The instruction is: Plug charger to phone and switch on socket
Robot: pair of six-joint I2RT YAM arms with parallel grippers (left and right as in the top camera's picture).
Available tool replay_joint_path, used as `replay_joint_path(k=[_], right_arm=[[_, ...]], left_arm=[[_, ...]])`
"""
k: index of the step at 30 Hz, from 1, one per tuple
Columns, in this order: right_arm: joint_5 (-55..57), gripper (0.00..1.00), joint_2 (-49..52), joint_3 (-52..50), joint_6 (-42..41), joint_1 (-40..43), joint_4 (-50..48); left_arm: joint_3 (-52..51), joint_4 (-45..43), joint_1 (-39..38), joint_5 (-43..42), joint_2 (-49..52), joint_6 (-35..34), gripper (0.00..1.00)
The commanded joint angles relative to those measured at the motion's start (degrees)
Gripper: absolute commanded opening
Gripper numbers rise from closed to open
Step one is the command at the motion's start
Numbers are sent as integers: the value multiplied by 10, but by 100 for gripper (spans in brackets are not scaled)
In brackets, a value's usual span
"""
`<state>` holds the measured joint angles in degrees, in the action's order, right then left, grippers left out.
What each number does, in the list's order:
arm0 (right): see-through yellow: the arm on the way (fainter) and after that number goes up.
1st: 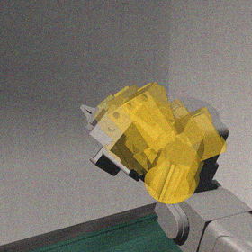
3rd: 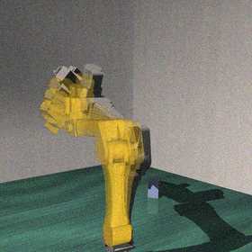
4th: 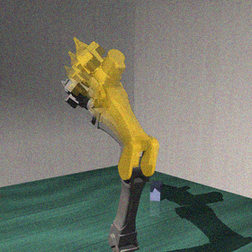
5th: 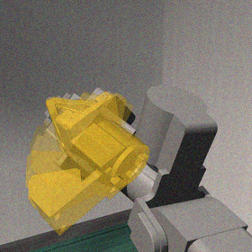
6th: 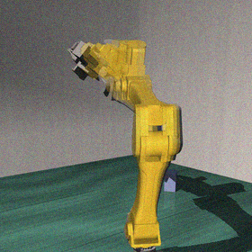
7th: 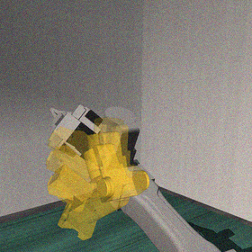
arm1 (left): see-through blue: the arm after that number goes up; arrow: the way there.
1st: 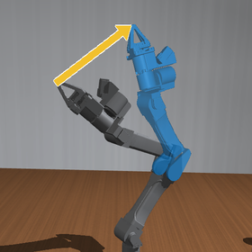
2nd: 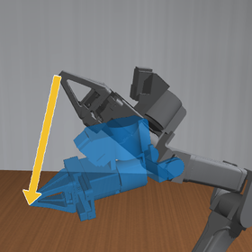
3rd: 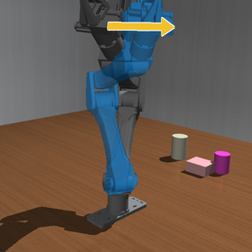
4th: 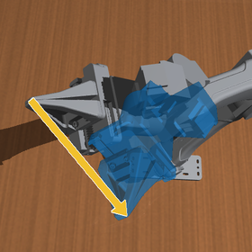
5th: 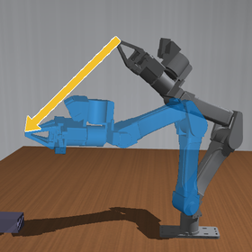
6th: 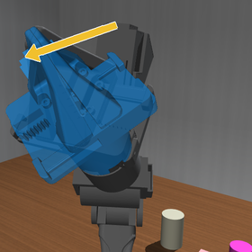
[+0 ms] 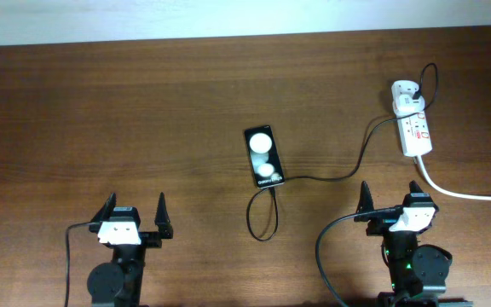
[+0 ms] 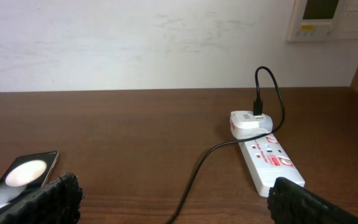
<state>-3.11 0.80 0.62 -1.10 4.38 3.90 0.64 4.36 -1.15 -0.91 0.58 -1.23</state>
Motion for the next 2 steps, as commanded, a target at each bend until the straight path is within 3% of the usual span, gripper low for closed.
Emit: replay_joint_path(k=[1,2], right_arm=[[-10,99,-6,-3,3,-6,3],[-9,98,-6,-3,2,-6,3]], left_arm=[[-1,4,-2,-8,-3,9,99],[-1,4,-2,-8,-3,9,99]])
